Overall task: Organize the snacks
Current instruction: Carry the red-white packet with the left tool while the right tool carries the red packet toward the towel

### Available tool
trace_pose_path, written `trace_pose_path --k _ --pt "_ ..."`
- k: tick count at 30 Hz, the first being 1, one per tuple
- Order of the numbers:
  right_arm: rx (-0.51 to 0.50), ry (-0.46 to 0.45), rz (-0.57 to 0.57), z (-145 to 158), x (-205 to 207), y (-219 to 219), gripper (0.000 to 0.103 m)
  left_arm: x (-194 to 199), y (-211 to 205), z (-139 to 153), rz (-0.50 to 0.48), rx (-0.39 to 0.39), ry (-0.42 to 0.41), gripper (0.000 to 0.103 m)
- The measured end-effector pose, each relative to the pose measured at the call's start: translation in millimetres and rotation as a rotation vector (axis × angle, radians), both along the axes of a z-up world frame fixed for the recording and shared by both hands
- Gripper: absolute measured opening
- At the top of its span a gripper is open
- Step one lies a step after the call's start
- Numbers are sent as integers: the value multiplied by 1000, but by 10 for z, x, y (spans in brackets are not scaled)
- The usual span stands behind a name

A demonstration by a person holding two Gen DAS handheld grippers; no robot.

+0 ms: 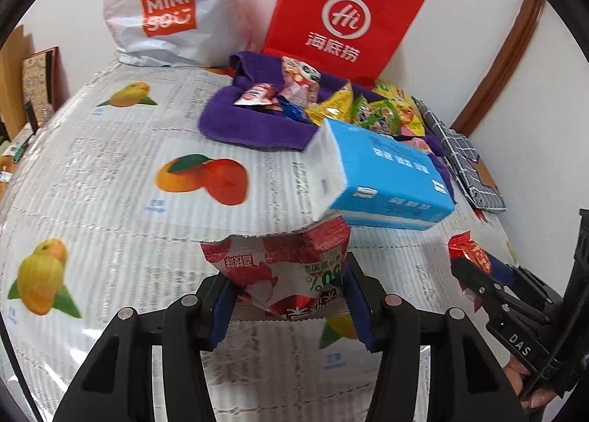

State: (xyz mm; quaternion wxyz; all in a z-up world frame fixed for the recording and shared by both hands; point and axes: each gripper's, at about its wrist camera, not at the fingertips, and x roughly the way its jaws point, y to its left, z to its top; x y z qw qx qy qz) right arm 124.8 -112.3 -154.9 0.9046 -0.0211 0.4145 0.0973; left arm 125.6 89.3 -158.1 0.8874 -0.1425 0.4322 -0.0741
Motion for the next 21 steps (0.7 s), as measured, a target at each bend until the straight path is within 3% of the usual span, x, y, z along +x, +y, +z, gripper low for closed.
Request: trace_pose_path --k 10,21 --pt "30 -32 -71 87 -40 -361 42 25 -233 125 -28 17 -17 51" --pt "64 -46 -96 109 -71 -479 42 -57 -258 108 -33 43 -10 51"
